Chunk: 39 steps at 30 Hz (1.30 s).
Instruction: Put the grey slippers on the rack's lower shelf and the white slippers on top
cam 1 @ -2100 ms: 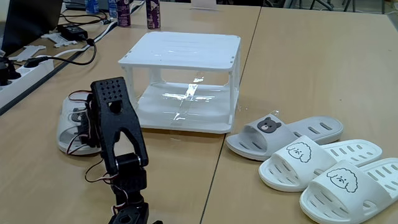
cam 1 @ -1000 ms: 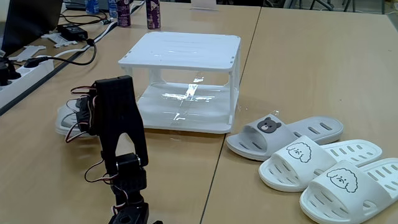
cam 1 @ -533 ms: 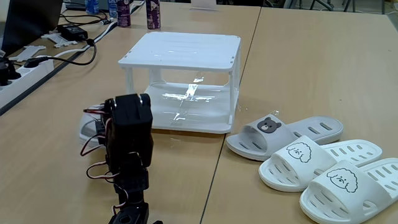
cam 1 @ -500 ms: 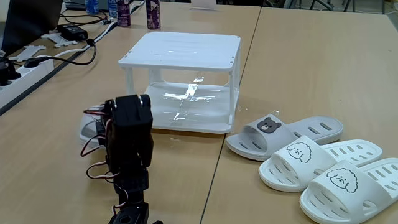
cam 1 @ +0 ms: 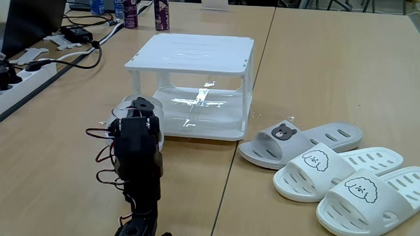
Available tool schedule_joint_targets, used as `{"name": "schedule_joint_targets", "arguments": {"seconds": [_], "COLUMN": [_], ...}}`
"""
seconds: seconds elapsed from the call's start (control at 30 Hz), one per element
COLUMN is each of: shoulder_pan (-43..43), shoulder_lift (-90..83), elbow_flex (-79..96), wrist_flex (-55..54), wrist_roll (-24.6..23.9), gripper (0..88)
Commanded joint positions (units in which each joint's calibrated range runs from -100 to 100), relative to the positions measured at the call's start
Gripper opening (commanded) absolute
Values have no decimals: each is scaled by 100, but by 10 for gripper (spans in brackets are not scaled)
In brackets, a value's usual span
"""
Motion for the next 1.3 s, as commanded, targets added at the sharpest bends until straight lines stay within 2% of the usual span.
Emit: {"name": "schedule_joint_targets", "arguments": {"seconds": [0.0, 0.3, 0.47, 0.67, 1.27], "shoulder_pan": [261, 335, 335, 335, 532], "shoulder_lift": [-214, 879, 1637, 2411, 5019], "elbow_flex": [62, -344, -316, -452, -3375], "wrist_flex": [-67, -170, -1689, -2810, -2845], "wrist_roll": [42, 42, 42, 42, 42], "gripper": [7, 7, 7, 7, 7]}}
